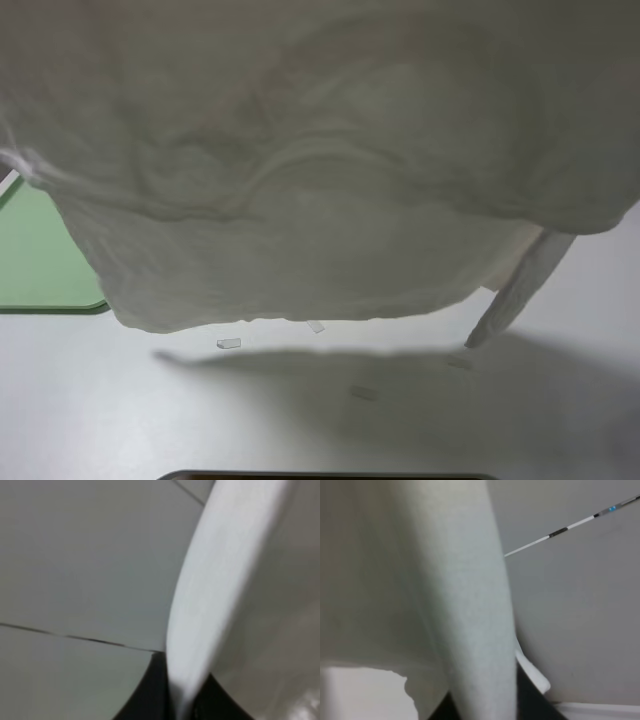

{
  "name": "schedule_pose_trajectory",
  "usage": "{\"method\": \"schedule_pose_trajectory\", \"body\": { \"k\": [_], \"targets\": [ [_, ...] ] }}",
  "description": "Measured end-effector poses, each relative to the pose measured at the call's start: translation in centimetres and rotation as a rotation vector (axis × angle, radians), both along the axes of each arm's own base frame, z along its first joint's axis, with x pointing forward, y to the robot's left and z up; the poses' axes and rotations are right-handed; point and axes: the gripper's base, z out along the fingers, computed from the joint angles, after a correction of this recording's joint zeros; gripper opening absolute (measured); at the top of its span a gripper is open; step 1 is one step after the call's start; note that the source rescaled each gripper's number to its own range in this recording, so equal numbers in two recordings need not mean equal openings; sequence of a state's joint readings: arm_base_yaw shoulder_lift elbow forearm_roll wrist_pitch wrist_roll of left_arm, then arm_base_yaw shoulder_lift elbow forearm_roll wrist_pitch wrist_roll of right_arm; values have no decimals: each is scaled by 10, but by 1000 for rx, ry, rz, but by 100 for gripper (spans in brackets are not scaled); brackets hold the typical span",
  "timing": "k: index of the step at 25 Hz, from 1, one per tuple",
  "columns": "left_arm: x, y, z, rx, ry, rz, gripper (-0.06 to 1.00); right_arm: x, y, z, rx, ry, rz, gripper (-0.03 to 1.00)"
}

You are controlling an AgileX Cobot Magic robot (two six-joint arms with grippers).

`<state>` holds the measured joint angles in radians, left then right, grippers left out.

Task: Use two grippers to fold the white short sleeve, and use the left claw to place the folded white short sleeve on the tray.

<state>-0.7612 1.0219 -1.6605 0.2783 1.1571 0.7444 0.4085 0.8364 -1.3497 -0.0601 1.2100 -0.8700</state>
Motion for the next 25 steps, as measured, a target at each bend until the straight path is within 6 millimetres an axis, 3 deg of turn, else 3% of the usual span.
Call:
{"method": "schedule_pose_trajectory", "body": {
  "k": [8, 12, 16, 19, 25],
  "targets": [
    [-10, 0, -20, -42, 93, -21, 0, -30, -12, -1, 76, -47, -25, 0],
    [-13, 1, -30, -50, 132, -21, 0, -27, -12, -7, 65, -25, -38, 0],
    [-5, -2, -53, 29, 174, 12, 0, 2, -9, -31, -66, 54, -96, 0],
    [25, -16, -83, 202, 197, 82, 0, 41, 2, -52, -177, 115, -115, 0],
    [86, -35, -109, 389, 120, 190, 0, 109, 22, -77, -272, 89, -112, 0]
  ]
}}
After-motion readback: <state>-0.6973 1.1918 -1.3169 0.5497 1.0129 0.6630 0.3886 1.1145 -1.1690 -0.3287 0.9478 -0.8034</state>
